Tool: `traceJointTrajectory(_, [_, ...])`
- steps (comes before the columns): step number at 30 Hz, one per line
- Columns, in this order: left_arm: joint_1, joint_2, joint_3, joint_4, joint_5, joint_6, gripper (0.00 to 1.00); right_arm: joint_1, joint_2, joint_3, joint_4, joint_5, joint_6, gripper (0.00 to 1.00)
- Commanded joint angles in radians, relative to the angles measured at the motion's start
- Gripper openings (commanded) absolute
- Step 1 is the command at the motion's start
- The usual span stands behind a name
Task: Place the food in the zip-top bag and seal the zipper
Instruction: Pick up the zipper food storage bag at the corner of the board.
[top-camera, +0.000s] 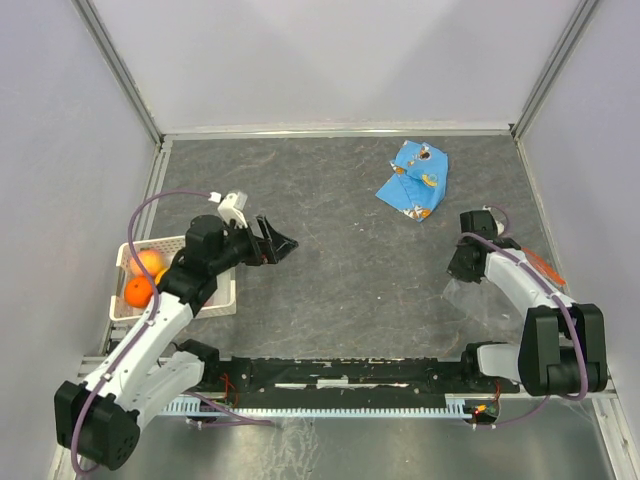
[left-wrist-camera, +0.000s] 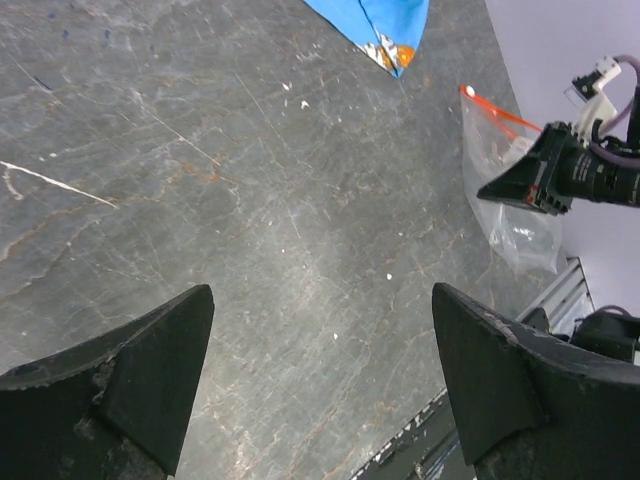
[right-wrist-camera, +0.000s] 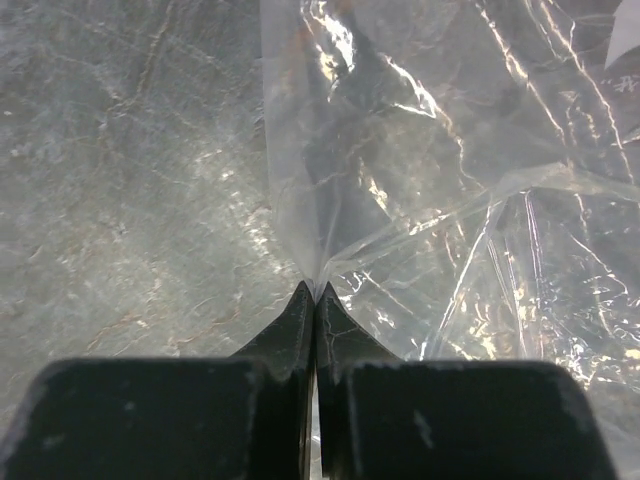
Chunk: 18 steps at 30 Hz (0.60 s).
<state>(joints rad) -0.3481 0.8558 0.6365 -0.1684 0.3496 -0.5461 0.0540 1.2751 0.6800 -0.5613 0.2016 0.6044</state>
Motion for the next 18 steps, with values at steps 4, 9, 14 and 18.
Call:
traceJointTrajectory(4, [-0.065,0.019,-0.009,0.089,-0.010,-0.066,0.95,0.008,-0.053,0.000,0.076,-0.202,-0.093,0.02])
traceJointTrajectory(9, [-0.096,0.039,-0.011,0.114,-0.025,-0.092,0.95,0.142,-0.125,0.008,0.123,-0.282,-0.168,0.02])
traceJointTrajectory(14, [-0.114,0.054,-0.010,0.122,-0.037,-0.098,0.95,0.302,-0.120,0.036,0.194,-0.343,-0.226,0.02])
traceJointTrajectory(18, [-0.118,0.055,-0.028,0.134,-0.053,-0.101,0.95,0.400,-0.124,0.039,0.262,-0.376,-0.276,0.02])
